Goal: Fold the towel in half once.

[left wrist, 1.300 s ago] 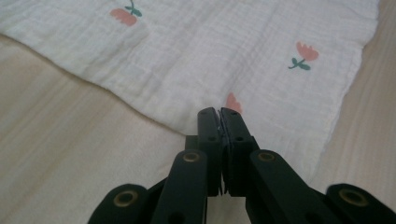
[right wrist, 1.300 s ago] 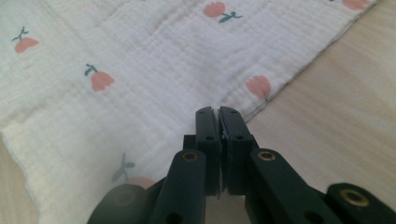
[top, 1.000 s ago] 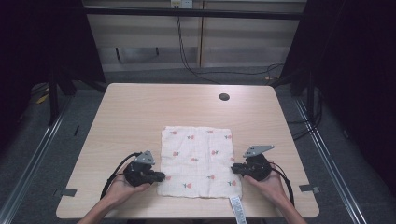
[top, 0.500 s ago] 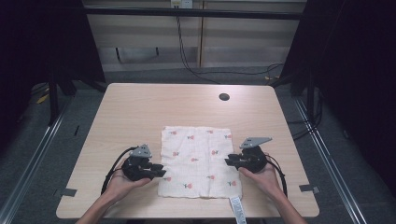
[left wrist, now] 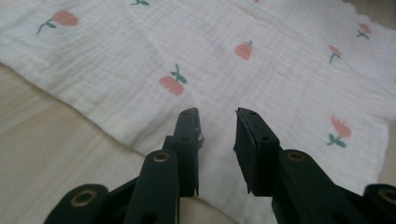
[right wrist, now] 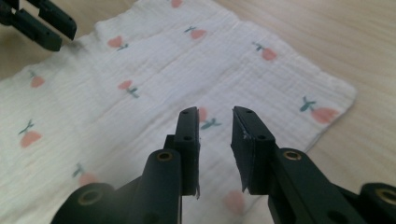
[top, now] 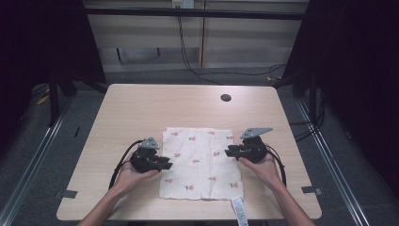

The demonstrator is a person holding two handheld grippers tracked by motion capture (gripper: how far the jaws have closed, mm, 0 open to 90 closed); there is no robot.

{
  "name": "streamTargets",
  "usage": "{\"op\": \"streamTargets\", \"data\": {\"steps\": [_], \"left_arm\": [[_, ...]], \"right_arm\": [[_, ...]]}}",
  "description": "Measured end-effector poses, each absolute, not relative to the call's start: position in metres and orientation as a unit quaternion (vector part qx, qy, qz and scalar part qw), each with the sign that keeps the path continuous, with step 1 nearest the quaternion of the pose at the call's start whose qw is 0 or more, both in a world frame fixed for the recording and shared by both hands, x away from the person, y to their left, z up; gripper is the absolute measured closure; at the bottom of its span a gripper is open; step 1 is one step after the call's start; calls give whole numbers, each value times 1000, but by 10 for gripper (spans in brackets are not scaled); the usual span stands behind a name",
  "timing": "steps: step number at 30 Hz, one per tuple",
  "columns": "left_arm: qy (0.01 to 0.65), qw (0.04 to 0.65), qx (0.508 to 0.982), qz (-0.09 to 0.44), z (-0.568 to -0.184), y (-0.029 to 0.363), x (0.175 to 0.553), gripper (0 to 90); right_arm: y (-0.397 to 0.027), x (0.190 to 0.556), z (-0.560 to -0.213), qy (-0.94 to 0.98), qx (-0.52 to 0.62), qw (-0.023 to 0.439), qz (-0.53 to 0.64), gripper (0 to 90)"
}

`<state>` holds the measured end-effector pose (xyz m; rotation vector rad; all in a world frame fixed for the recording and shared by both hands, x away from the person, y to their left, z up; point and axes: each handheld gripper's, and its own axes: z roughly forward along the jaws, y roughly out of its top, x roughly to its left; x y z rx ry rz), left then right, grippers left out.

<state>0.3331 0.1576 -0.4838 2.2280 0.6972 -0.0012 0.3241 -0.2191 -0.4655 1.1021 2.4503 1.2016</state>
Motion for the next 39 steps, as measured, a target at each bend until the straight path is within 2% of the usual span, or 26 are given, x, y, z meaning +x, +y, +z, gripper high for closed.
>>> {"op": "streamTargets", "data": {"steps": [16, 22, 31, 33, 37, 39], "left_arm": [[277, 382, 882, -6, -493, 153, 341, 656], [315, 404, 859, -5, -488, 168, 352, 636], [327, 410, 851, 15, -481, 173, 371, 597], [329, 410, 850, 17, -481, 173, 373, 592], [344, 415, 842, 22, -483, 177, 384, 587], [349, 414, 840, 26, -485, 180, 390, 583]], "right_arm": [[-235, 405, -485, 801, 437, 124, 390, 705], [-237, 418, -498, 804, 455, 135, 359, 697], [-233, 426, -505, 807, 453, 134, 354, 649], [-232, 426, -505, 809, 452, 134, 352, 658], [-228, 425, -504, 812, 447, 129, 352, 826], [-227, 425, -504, 809, 451, 129, 352, 852]]}}
